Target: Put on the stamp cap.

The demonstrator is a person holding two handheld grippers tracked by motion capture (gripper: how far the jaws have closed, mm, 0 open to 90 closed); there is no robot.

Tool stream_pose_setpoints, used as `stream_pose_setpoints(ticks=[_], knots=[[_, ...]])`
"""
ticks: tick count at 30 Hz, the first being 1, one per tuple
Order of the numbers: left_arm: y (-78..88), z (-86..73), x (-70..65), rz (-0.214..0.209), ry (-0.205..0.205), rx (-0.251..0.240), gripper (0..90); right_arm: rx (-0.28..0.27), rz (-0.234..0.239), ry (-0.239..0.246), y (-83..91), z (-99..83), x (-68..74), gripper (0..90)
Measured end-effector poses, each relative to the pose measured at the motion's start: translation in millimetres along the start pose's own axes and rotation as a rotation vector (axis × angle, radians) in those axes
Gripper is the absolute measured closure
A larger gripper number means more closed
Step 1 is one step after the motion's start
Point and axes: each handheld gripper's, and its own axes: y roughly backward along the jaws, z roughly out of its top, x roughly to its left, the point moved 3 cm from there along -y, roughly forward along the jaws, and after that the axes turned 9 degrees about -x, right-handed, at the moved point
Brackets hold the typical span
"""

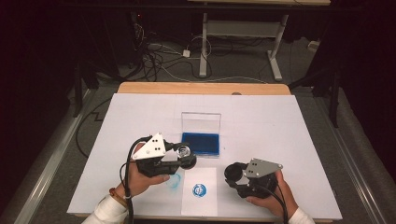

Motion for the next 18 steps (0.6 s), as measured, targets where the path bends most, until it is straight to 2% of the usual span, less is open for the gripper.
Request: stream_pose_setpoints(ticks=[7, 18], knots=[[-9.5, 0.3, -3.7, -0.023, 0.008, -0.004, 54.2, -0.019, 0.014, -0.023, -6.2, 5.6, 4.9, 38.6], [-13.0, 1.5, -6.0, -0.035, 0.012, -0.008, 54.1, -0.025, 0.038, -0.019, -17.1, 13.1, 11.4, 38.6]])
